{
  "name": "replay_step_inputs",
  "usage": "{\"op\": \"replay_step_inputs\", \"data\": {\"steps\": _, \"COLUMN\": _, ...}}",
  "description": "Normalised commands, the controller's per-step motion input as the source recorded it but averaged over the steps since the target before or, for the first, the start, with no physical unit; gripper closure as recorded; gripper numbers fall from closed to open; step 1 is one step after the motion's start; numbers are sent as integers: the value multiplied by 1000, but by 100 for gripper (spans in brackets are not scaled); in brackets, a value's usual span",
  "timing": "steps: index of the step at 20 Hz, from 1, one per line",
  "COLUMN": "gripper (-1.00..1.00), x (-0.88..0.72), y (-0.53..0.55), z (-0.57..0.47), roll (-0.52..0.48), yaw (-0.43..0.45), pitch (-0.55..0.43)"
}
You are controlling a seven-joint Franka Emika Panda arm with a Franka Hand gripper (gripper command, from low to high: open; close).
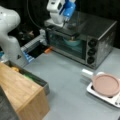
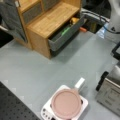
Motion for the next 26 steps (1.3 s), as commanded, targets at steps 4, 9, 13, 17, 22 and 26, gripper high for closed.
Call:
{"op": "replay_step_inputs", "data": {"steps": 4, "gripper": -100, "x": -170, "y": -232, "z": -263, "roll": 226, "yaw": -48, "pitch": -86}}
{"op": "replay_step_inputs", "data": {"steps": 9, "gripper": -100, "x": -175, "y": -310, "z": -271, "roll": 257, "yaw": -6, "pitch": -136}}
{"op": "replay_step_inputs", "data": {"steps": 13, "gripper": -100, "x": -185, "y": -268, "z": -278, "roll": 239, "yaw": -7, "pitch": -161}}
{"op": "replay_step_inputs", "data": {"steps": 17, "gripper": -100, "x": -179, "y": -216, "z": -274, "roll": 215, "yaw": -25, "pitch": -170}}
{"op": "replay_step_inputs", "data": {"steps": 22, "gripper": -100, "x": -151, "y": -235, "z": -281, "roll": 180, "yaw": -31, "pitch": -187}}
{"op": "replay_step_inputs", "data": {"steps": 26, "gripper": -100, "x": -96, "y": -338, "z": -298, "roll": 165, "yaw": -4, "pitch": -205}}
